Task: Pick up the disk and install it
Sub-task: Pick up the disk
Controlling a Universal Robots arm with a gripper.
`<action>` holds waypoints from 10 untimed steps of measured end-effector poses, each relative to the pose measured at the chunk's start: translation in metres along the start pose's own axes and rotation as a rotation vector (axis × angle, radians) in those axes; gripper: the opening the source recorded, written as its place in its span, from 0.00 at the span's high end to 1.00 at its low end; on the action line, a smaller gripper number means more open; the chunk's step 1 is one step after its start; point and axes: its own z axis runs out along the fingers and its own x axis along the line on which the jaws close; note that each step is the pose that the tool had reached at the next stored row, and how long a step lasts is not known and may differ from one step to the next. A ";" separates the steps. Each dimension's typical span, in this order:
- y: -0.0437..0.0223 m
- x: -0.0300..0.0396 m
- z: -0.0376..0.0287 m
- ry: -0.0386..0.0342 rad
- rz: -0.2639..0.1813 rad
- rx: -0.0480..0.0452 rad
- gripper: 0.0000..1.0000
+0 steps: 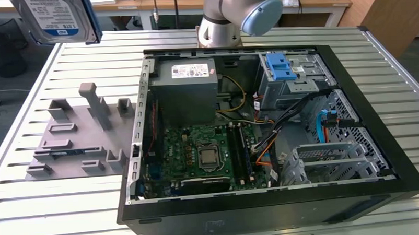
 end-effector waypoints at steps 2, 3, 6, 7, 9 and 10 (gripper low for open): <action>-0.0020 0.0000 0.0000 0.0000 0.000 0.0000 0.64; -0.0027 0.0000 0.0001 0.0000 0.000 0.0001 0.64; -0.0043 0.0000 0.0001 0.0000 0.000 0.0000 0.64; -0.0049 0.0000 0.0001 0.0000 0.000 0.0000 0.64; -0.0059 0.0000 0.0002 0.0000 0.000 0.0000 0.64; -0.0065 0.0000 0.0002 0.0000 0.000 0.0000 0.64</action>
